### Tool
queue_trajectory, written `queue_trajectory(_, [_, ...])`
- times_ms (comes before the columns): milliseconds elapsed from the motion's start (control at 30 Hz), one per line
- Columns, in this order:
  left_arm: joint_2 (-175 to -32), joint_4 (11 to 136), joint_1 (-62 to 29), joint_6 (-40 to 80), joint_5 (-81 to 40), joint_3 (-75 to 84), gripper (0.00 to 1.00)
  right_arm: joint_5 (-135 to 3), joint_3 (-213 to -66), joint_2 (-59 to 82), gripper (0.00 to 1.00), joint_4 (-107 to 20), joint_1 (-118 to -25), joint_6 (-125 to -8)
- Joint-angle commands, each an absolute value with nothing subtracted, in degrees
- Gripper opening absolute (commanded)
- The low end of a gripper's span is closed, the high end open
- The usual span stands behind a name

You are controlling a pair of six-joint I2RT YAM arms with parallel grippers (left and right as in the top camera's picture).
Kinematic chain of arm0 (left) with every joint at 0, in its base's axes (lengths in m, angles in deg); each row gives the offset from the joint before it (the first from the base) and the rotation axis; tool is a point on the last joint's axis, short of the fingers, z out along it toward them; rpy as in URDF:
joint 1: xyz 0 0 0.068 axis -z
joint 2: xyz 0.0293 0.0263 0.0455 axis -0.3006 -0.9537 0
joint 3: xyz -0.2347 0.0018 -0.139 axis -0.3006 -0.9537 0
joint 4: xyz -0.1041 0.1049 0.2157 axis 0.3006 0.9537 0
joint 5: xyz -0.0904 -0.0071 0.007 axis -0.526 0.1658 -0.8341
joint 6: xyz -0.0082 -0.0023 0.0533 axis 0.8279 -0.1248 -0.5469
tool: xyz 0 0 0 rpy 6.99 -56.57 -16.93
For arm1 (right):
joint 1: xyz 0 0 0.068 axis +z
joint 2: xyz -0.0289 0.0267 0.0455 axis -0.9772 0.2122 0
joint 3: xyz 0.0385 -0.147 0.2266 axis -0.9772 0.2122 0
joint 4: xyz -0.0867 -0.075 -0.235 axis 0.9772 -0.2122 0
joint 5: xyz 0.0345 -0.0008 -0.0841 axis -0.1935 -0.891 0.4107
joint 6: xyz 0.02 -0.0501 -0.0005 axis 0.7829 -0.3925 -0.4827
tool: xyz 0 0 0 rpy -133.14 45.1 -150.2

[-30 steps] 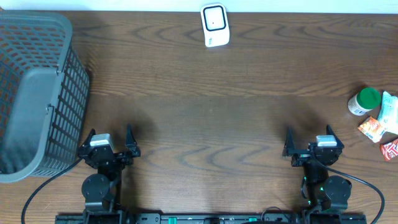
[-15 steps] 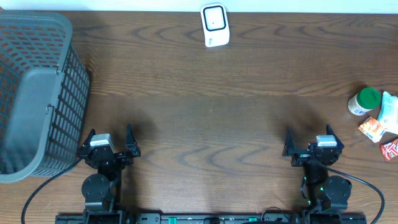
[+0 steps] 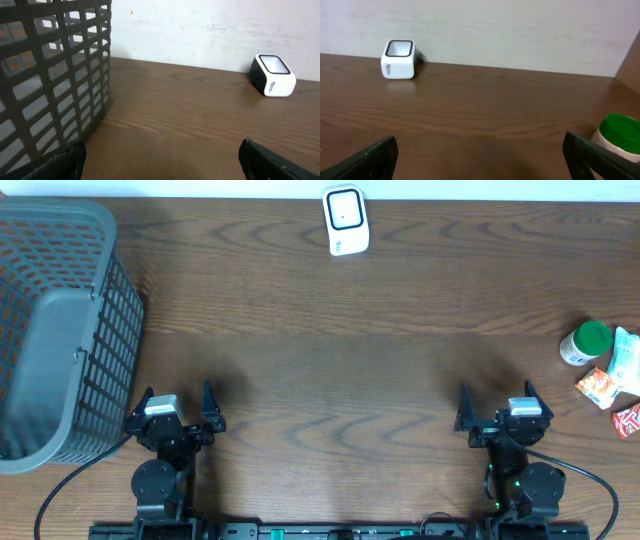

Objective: Scan the item barcode

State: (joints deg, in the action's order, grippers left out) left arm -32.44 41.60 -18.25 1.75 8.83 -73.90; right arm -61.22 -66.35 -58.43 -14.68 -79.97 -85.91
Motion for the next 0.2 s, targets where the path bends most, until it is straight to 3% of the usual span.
queue_trajectory(0, [-32.05,43.08,-18.55,0.98,8.08,-75.48,0.98,-61.11,-66.27,-58.78,0.99,-14.90,-79.53,-85.21])
queue_trajectory(167, [-32.05,43.08,-18.55,0.98,8.08,-75.48,0.98,-61.13,-66.27,-58.78,0.99,-14.90,-79.53,-85.21])
